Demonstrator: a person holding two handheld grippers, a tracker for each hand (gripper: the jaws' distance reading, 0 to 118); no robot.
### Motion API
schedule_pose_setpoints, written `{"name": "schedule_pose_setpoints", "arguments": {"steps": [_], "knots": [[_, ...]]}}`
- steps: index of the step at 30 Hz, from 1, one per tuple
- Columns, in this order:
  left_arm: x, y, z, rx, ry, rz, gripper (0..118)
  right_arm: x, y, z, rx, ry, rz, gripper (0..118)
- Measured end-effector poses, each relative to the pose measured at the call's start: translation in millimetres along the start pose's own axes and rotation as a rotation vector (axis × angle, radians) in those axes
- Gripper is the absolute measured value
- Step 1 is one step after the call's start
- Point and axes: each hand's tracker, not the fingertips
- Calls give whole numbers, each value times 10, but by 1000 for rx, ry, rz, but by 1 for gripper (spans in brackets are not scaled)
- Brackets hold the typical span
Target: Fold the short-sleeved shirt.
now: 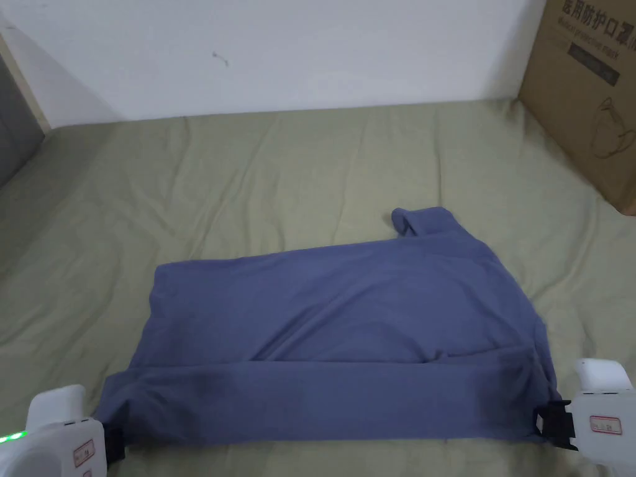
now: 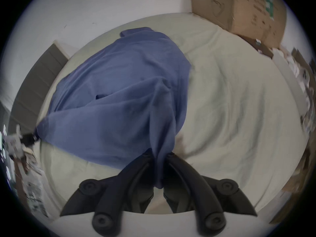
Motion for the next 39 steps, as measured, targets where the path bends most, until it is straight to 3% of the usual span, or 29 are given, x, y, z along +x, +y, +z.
{"name": "schedule_pose_setpoints", "arguments": {"steps": [1, 7, 10, 16, 17, 18, 19, 20, 23, 27, 28, 29, 30, 31, 32, 33, 36, 39], "knots": [[-6, -1, 42, 25, 9, 3, 5, -68, -7, 64, -7, -53, 57, 8], [-142, -60, 350, 49, -24, -1, 5, 153, -144, 630, 76, 86, -102, 8], [-212, -252, 536, 54, -1, -25, 5, 198, -356, 893, 56, 35, -38, 8], [-319, -788, 564, -19, 45, -74, 9, 159, -1034, 847, -46, 32, -48, 8], [-329, -828, 530, -21, 43, -67, 21, 141, -1115, 777, -51, 28, -43, 13], [-336, -847, 514, -30, 42, -58, 42, 124, -1166, 744, -47, 24, -45, 33], [-328, -838, 500, -54, 59, -52, 78, 97, -1189, 740, -45, 5, -50, 76], [-321, -818, 520, -53, 91, -52, 97, 78, -1183, 749, -60, -45, -49, 96], [-312, -670, 745, 26, 65, -41, 101, 57, -1080, 918, 31, -24, -70, 97], [-163, -447, 998, 112, -4, -34, 94, -66, -785, 1189, 144, 26, -60, 96], [-98, -415, 1037, 139, -27, -34, 72, -114, -726, 1223, 160, 28, -55, 91], [-38, -398, 1048, 152, -39, -53, 46, -160, -673, 1241, 175, 31, -47, 78], [41, -393, 1028, 171, -51, -73, 15, -224, -626, 1228, 186, 23, -44, 57], [128, -392, 987, 166, -40, -79, 0, -272, -603, 1169, 178, -1, -48, 24], [201, -366, 935, 152, -31, -94, 0, -294, -601, 1072, 173, -14, -51, 4], [242, -354, 882, 129, -29, -93, 0, -292, -595, 991, 171, -20, -83, 2], [291, -364, 704, 84, -65, -61, 0, -302, -586, 748, 93, 82, -152, 0], [323, -315, 597, 74, -62, -70, 0, -335, -435, 602, 80, 63, -92, 0]]}}
